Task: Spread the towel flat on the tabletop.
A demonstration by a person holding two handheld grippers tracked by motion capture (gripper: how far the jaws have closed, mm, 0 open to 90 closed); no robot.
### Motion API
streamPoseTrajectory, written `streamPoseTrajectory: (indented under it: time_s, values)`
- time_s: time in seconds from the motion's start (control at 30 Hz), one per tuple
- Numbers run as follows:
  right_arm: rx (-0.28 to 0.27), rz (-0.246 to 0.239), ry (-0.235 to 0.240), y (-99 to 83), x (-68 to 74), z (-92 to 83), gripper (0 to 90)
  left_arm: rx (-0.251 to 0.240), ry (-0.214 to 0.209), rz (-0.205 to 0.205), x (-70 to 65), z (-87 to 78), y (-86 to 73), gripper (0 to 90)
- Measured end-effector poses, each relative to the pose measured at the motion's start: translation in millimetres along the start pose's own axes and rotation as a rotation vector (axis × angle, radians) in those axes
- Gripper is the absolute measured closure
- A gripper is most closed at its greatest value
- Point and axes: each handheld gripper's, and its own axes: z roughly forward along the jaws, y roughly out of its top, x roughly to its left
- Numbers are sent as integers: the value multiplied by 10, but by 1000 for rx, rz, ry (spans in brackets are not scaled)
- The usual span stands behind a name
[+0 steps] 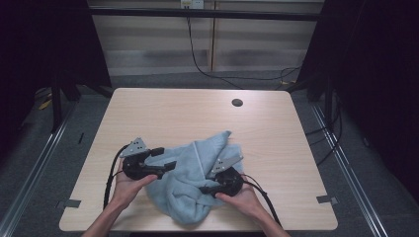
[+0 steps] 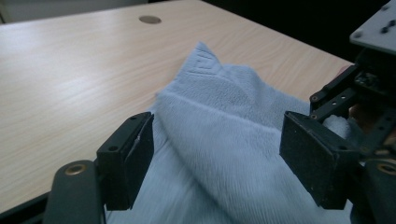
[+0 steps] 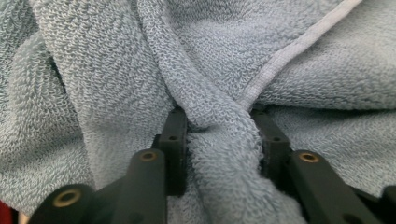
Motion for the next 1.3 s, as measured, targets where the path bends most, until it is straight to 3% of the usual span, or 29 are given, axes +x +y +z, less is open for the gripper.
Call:
streamPoseTrajectory:
  time_s: [0.1, 0.23, 0.27, 0.3, 0.33, 0.37, 0.43, 0.47, 0.5, 0.53, 0.63, 0.67, 0.8, 0.87, 0.93, 1.0, 1.03, 1.07, 1.13, 1.2, 1.27, 1.3]
  values:
    - [-38, 20, 0, 67, 29, -134, 515, 36, 0, -12, 62, 121, -47, 267]
    - [-104, 54, -16, 78, -41, -375, 491, 62, 2, -18, 112, 175, -84, 266]
    - [-137, 87, -42, 53, -155, -516, 469, 71, -1, -22, 135, 191, -101, 264]
    - [-137, 87, -42, 53, -155, -516, 469, 78, 7, -26, 152, 207, -124, 264]
    - [-157, 125, -75, 0, -293, -621, 448, 100, 21, -37, 192, 229, -165, 262]
    - [-157, 125, -75, 0, -293, -621, 448, 100, 21, -37, 192, 229, -165, 259]
    - [-185, 159, -82, -61, -427, -702, 436, 107, 16, -52, 230, 241, -190, 253]
    - [-181, 163, -113, -83, -483, -722, 425, 110, 24, -55, 243, 254, -202, 247]
    - [-169, 164, -144, -99, -527, -718, 407, 115, 24, -57, 259, 272, -215, 244]
    - [-142, 170, -150, -119, -629, -649, 355, 119, 12, -62, 268, 294, -230, 243]
    - [-100, 173, -160, -138, -711, -522, 329, 137, 5, -51, 252, 356, -247, 239]
    - [-58, 178, -162, -175, -764, -401, 305, 143, 1, -51, 238, 374, -245, 241]
    - [-36, 166, -187, -201, -761, -307, 255, 156, -23, -52, 200, 437, -251, 245]
    - [-42, 155, -193, -206, -744, -285, 250, 192, -48, -43, 185, 479, -275, 263]
    - [-48, 119, -224, -209, -686, -236, 251, 217, -74, -50, 162, 524, -321, 341]
    - [-19, 61, -262, -190, -607, -194, 259, 215, -62, -26, 119, 518, -327, 421]
    - [0, 48, -281, -181, -558, -182, 290, 220, -84, -11, 107, 515, -327, 491]
    - [-8, 41, -272, -176, -536, -180, 370, 221, -76, 1, 85, 514, -327, 572]
    - [-16, 28, -259, -183, -491, -197, 600, 215, -87, 15, 59, 504, -315, 701]
    - [-13, 43, -239, -184, -478, -220, 835, 198, -103, 3, 73, 476, -300, 799]
    - [-13, 57, -230, -167, -492, -232, 846, 136, -103, -10, 109, 352, -232, 810]
    - [-23, 64, -227, -152, -510, -259, 847, 136, -103, -10, 109, 352, -232, 813]
